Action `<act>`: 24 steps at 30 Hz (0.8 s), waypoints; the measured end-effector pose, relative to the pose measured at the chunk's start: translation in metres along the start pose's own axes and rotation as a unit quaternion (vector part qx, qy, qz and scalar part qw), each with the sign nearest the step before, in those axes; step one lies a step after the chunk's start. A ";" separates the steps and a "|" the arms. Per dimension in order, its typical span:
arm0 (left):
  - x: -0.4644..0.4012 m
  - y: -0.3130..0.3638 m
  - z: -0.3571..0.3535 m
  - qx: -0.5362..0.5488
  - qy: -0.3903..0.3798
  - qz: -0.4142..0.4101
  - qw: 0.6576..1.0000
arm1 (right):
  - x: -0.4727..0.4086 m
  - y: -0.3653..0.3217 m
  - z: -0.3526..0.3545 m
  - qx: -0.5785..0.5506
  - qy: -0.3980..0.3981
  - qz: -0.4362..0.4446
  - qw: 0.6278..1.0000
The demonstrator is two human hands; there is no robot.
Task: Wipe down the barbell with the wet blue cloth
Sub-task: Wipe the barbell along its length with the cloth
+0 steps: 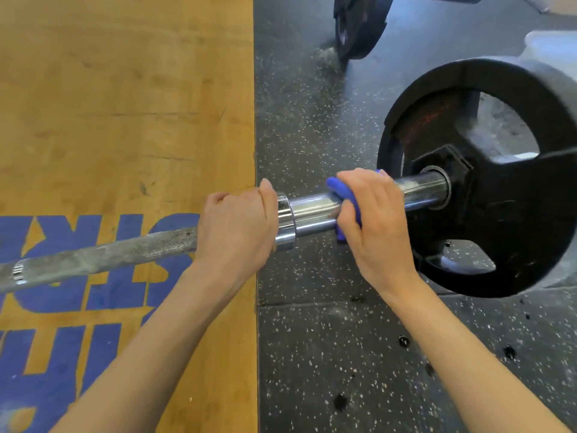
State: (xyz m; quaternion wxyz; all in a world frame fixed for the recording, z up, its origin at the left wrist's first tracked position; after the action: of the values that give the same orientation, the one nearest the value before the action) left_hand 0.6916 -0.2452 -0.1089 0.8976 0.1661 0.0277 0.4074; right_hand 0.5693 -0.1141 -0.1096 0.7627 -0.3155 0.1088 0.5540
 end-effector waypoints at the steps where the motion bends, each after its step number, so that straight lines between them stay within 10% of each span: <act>1: 0.000 0.002 0.005 -0.003 -0.006 0.015 1.000 | -0.001 0.002 0.003 -0.037 0.023 -0.046 0.998; 10: 0.048 -0.042 0.016 0.104 0.112 0.005 0.988 | -0.012 -0.055 0.004 -0.251 0.021 -0.144 0.957; 24: 0.056 -0.074 0.010 0.015 0.156 0.019 0.988 | -0.037 -0.084 -0.041 -0.005 -0.149 -0.036 0.988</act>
State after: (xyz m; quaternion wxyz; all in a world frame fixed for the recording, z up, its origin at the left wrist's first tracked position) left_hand 0.7839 -0.2519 -0.1188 0.8720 0.1141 0.1700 0.4445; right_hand 0.6401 -0.1836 -0.0919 0.7884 -0.2366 -0.0202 0.5675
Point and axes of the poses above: each hand's wrist, its own x-axis away from the middle knuckle, its own z-axis out of the back of the hand, y = z × x, the point moved 6 cm from there along -x, towards the middle knuckle, and after that the axes turned 7 degrees about z, right-handed, at the moved point
